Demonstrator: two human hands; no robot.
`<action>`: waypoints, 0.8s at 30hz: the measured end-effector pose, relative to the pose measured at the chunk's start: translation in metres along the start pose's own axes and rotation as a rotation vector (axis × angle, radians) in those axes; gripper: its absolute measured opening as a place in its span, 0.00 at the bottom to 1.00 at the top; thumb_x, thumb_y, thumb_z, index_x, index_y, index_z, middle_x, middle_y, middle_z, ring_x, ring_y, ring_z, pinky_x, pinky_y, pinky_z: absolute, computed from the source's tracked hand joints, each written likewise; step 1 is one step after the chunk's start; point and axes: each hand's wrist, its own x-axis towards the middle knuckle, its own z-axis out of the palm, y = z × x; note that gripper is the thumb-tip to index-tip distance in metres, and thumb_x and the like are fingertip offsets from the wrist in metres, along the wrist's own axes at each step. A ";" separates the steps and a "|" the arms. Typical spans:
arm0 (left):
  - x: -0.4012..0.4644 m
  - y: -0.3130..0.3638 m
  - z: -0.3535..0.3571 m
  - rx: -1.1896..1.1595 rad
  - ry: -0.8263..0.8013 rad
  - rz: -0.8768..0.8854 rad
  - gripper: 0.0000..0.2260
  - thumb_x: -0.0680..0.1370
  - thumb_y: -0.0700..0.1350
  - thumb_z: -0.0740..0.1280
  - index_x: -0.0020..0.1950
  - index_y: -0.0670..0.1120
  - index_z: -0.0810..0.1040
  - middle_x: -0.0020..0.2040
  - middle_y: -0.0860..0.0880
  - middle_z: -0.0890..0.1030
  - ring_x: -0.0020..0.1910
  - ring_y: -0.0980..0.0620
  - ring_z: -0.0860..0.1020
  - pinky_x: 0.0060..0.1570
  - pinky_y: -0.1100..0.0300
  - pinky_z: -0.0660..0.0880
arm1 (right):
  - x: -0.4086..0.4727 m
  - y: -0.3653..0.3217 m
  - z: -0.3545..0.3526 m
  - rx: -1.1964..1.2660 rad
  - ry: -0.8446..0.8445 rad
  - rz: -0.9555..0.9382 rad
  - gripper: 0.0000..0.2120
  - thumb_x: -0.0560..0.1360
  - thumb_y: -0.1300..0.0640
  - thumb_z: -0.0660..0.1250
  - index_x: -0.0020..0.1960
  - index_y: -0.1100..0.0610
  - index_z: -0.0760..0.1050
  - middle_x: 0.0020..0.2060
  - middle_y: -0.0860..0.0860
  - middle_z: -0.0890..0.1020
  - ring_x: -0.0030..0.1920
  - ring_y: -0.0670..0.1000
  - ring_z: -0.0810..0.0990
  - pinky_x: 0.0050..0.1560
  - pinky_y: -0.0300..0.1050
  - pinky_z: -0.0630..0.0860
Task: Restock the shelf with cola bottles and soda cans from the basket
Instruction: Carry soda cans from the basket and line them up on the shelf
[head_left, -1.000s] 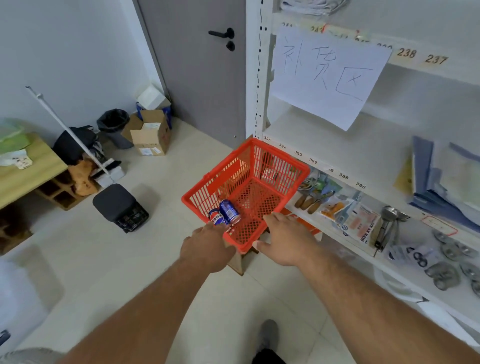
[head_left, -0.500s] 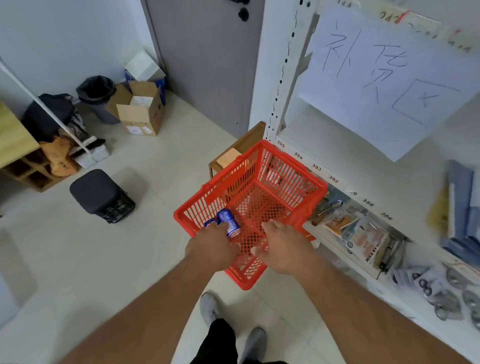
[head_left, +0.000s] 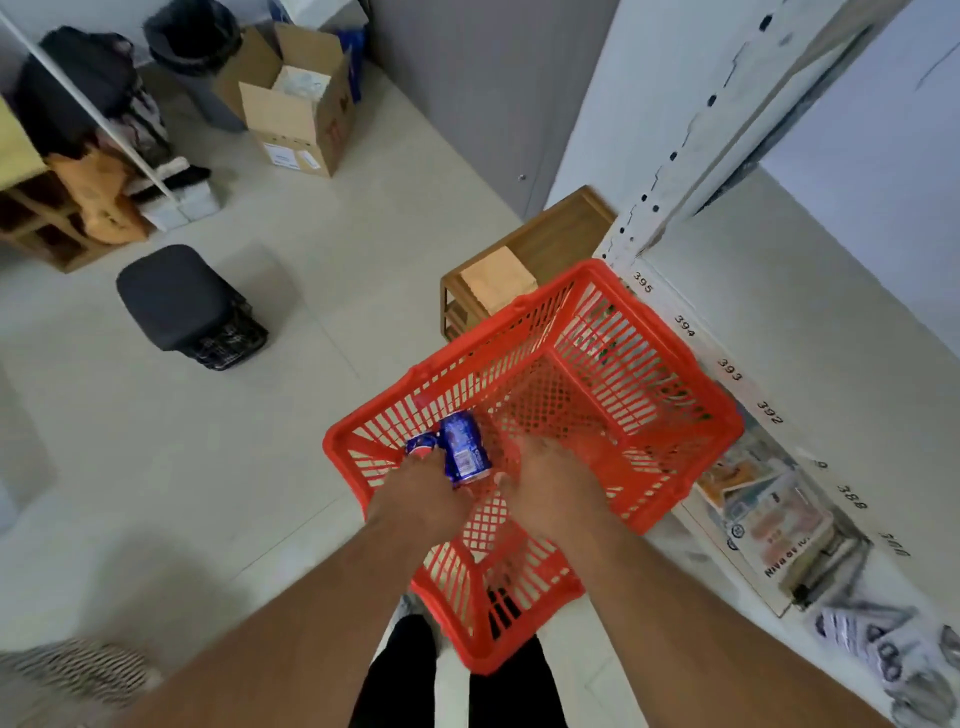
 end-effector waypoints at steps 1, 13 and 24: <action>0.011 -0.001 0.007 -0.024 0.001 -0.034 0.21 0.77 0.54 0.67 0.69 0.50 0.74 0.59 0.48 0.81 0.53 0.46 0.82 0.54 0.50 0.83 | 0.015 0.000 0.010 0.008 -0.010 -0.027 0.22 0.78 0.46 0.67 0.70 0.53 0.73 0.63 0.56 0.81 0.63 0.59 0.80 0.63 0.54 0.78; 0.097 -0.013 0.078 -0.287 0.065 -0.269 0.24 0.73 0.47 0.69 0.69 0.49 0.73 0.58 0.47 0.82 0.54 0.45 0.84 0.54 0.49 0.83 | 0.104 0.014 0.116 -0.155 -0.169 -0.266 0.36 0.81 0.44 0.60 0.85 0.55 0.55 0.85 0.55 0.55 0.81 0.60 0.61 0.78 0.58 0.63; 0.102 -0.011 0.082 -0.334 0.049 -0.351 0.21 0.79 0.44 0.69 0.71 0.46 0.72 0.59 0.45 0.81 0.54 0.45 0.83 0.51 0.51 0.82 | 0.111 0.027 0.108 -0.166 -0.011 -0.269 0.37 0.75 0.45 0.69 0.81 0.54 0.66 0.81 0.59 0.66 0.74 0.65 0.72 0.70 0.63 0.73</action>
